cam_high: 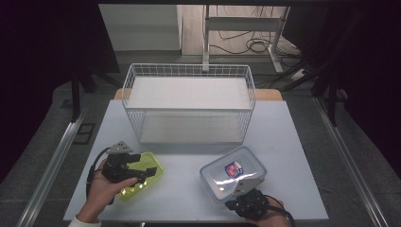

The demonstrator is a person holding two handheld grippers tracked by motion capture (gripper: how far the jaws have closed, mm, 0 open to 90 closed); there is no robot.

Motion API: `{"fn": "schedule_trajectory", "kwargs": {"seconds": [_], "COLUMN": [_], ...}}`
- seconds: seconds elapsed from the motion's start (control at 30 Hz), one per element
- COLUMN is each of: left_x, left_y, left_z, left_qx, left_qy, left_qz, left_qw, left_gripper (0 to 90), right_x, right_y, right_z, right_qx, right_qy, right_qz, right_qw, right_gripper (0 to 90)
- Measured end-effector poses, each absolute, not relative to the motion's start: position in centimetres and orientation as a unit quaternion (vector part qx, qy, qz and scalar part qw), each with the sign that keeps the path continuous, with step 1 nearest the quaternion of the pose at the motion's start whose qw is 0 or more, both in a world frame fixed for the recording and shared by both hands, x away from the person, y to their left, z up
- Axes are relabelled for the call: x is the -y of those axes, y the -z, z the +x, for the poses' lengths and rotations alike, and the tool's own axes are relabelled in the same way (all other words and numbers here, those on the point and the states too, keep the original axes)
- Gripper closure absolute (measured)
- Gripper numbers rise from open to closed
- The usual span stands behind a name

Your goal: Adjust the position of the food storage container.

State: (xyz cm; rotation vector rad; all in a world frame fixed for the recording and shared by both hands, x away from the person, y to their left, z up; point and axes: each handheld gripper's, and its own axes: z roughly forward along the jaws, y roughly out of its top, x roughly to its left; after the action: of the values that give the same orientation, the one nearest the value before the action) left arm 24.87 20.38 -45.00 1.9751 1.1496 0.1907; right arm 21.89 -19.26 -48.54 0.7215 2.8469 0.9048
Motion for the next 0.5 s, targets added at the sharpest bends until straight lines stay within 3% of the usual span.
{"fn": "schedule_trajectory", "kwargs": {"seconds": [0.5], "left_x": [-20.5], "left_y": [45.3], "left_z": [24.9], "left_qx": [-0.46], "left_qy": [-0.076], "left_qz": [0.785], "left_qw": [0.408], "left_gripper": [15.6], "right_x": [15.9], "right_y": [49.2], "right_z": [22.7], "right_qx": [-0.91], "right_qy": [-0.32], "right_qz": [0.256], "right_qw": [0.064], "right_gripper": [88.4]}}
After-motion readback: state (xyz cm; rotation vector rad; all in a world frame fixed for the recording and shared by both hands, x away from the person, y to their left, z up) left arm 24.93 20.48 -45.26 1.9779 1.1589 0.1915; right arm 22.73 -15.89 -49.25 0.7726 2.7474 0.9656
